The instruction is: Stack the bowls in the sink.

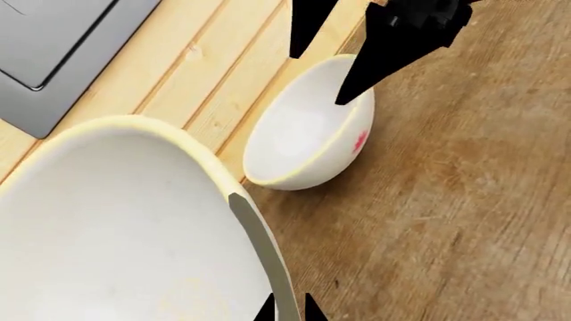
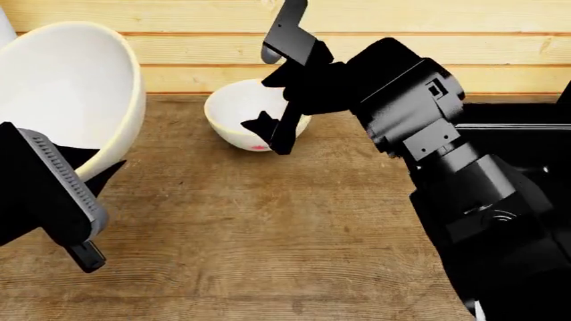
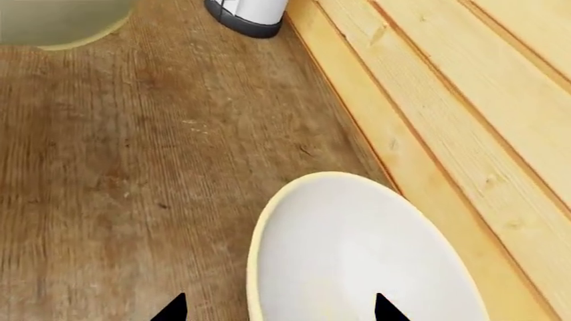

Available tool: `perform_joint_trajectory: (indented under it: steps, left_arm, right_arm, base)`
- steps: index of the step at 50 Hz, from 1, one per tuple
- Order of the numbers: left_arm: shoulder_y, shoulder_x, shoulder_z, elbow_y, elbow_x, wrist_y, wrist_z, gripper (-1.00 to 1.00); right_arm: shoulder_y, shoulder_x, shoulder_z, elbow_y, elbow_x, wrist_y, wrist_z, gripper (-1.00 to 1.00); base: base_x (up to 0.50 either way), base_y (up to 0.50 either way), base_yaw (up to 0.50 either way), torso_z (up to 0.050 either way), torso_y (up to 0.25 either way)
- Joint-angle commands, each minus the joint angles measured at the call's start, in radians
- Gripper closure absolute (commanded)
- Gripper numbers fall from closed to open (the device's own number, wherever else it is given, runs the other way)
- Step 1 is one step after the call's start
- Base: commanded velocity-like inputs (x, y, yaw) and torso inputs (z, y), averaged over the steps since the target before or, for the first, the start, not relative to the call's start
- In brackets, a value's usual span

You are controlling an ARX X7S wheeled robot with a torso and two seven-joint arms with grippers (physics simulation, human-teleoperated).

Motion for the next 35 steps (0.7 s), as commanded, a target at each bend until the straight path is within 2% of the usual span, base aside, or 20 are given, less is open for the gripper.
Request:
perform_joint_trajectory:
  steps: [1,10,24,29,35]
  left_arm:
    - [0.000,-0.006,-0.020,0.004,0.002,0.008,-0.015,1.00]
    - [0.025,-0.019,-0.045,0.009,-0.018,0.019,-0.027,1.00]
    - [0.065,-0.033,-0.068,0.010,-0.028,0.040,-0.040,1.00]
    - [0.066,-0.033,-0.070,0.014,-0.030,0.039,-0.042,1.00]
    - [0.076,-0.037,-0.075,0.017,-0.033,0.044,-0.043,1.00]
  right_arm:
    - [0.004,-0.058,-0.046,0.121,-0.024,-0.069,-0.003,-1.00]
    - [0.029,-0.102,-0.103,0.258,-0.015,-0.145,0.015,-1.00]
    - [0.106,-0.103,-0.600,0.396,0.438,-0.278,0.160,-1.00]
    - [0.109,-0.103,-0.683,0.403,0.508,-0.292,0.186,-1.00]
    - [0.105,-0.103,-0.722,0.406,0.537,-0.298,0.200,-1.00]
  base:
    - [0.00,0.00,0.00,0.000,0.000]
    - [0.00,0.00,0.00,0.000,0.000]
    - [0.00,0.00,0.00,0.000,0.001]
    - [0.00,0.00,0.00,0.000,0.000]
    - [0.00,0.00,0.00,0.000,0.000]
